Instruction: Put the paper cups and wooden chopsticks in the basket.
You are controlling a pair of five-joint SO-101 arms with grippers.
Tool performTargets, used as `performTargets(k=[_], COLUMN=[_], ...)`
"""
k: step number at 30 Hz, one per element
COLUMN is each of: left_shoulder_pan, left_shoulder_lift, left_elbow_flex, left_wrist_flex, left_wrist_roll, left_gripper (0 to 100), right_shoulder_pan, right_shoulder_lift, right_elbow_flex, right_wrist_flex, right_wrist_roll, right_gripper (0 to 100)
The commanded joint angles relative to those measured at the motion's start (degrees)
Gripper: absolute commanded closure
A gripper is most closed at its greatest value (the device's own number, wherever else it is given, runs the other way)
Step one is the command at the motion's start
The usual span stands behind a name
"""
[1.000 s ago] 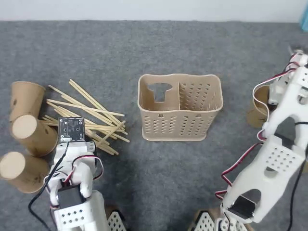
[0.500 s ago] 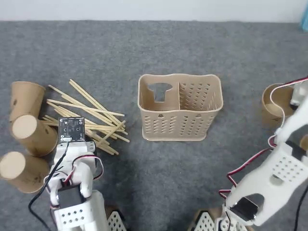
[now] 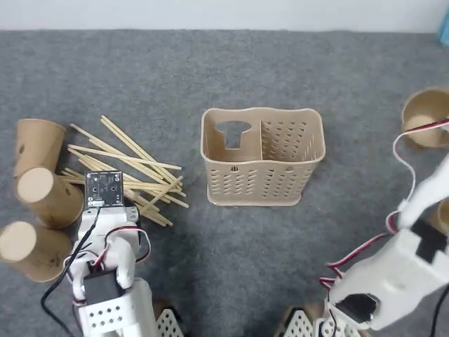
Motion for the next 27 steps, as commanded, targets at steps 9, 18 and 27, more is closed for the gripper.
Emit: performTargets(k=[9,18,27], left_shoulder_pan=[-0.09,-0.09,-0.09], left_shoulder_lift=[-0.70,-0.70,-0.70], left_elbow_flex=[-0.13,-0.13,-0.13], left_wrist_flex=[0.18,0.26,0.26], left_wrist_roll=[-0.70,-0.70,-0.70], left_gripper=[94,94,94], right_shoulder_pan=[-17.10,-37.05,-41.63], right_shoulder_lift=[-27.47,-48.57,-53.32], right_elbow_flex=[-0.79,16.53,34.90], right_wrist_flex=[2.51,2.51,2.51], right_wrist_roll=[-1.14,1.67,4.57], right_gripper=[99.2,99.3,99.3])
